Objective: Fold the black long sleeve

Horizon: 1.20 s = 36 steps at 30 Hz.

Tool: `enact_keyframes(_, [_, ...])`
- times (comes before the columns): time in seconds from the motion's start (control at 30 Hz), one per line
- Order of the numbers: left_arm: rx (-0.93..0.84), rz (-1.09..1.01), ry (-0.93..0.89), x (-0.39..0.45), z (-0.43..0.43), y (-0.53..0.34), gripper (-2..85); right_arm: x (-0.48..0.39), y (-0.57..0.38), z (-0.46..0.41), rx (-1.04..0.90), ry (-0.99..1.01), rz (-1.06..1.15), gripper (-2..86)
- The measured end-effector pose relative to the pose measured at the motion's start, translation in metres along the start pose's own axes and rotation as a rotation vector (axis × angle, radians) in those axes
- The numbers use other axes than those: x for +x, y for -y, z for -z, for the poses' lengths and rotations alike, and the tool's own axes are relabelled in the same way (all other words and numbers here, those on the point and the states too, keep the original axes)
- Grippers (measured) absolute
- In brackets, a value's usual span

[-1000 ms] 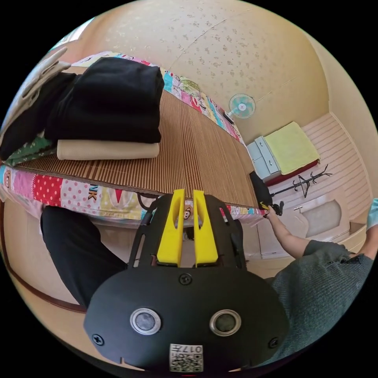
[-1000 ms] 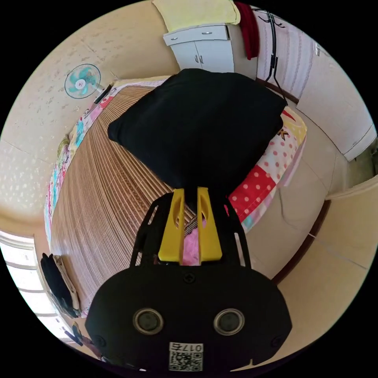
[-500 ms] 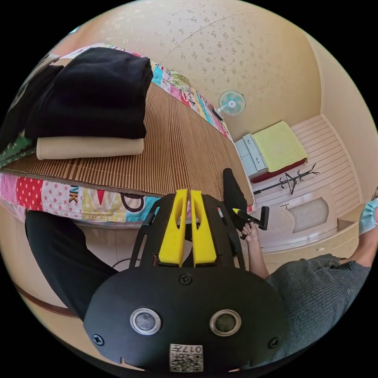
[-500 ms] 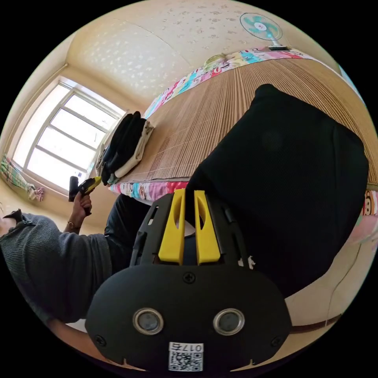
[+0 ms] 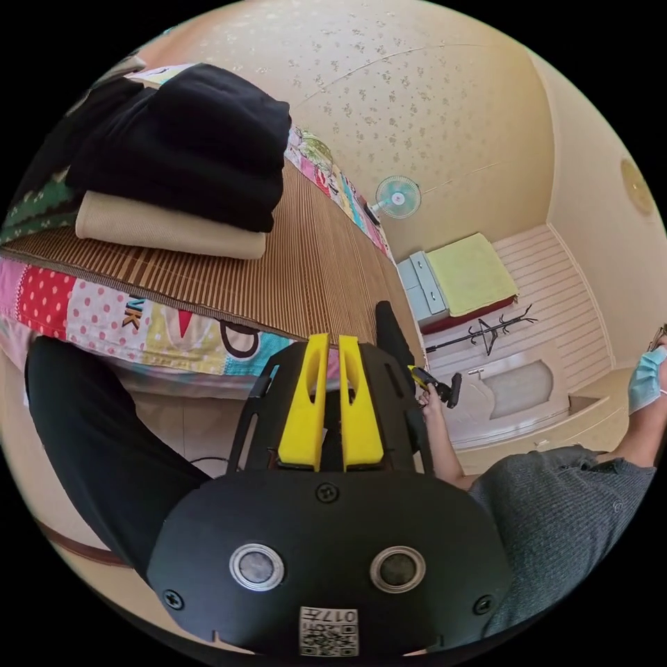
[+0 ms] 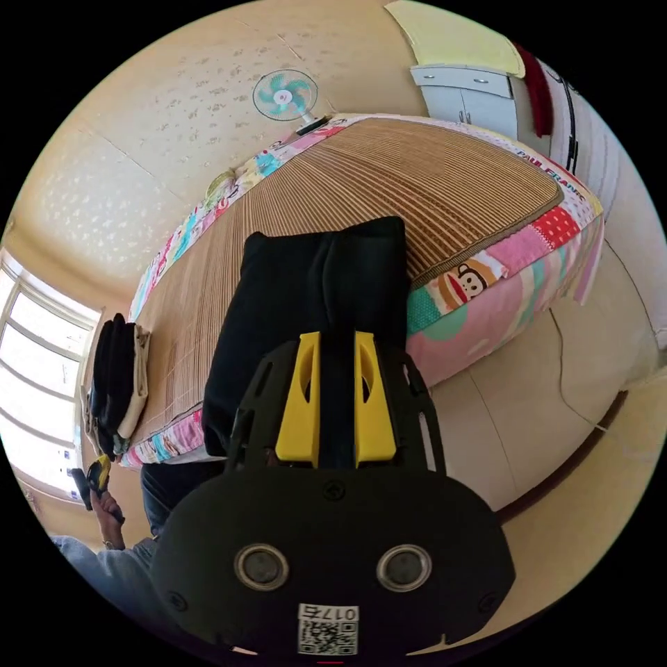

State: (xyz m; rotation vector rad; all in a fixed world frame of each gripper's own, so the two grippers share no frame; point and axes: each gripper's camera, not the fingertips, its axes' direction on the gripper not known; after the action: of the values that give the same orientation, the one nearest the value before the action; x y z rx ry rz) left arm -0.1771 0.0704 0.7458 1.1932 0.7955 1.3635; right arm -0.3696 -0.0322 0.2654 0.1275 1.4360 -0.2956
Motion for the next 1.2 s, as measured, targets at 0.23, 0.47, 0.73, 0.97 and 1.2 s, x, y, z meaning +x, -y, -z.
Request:
enact_keyframes(0.23, [-0.027, -0.112, -0.078, 0.026, -0.019, 0.034, 4.8, -0.073, -0.014, 0.037, 0.043, 0.435, 0.306, 3.1])
enact_keyframes(0.47, [-0.216, -0.2, -0.226, 0.077, -0.115, 0.083, 13.5, -0.208, -0.062, -0.029, -0.199, 0.618, 0.633, 1.0])
enact_keyframes(0.73, [-0.476, -0.346, -0.114, 0.148, -0.218, 0.117, 17.4, -0.287, -0.128, -0.106, -0.498, 0.577, 0.804, 2.3])
enact_keyframes(0.97, [-0.618, -0.174, 0.189, 0.109, -0.283, 0.11, 16.3, -0.28, -0.124, -0.143, -0.568, 0.629, 0.691, 3.0])
enact_keyframes(1.2, [-0.565, -0.048, 0.112, 0.073, -0.272, 0.126, 6.2, -0.29, -0.118, -0.161, -0.621, 0.614, 0.758, 2.4])
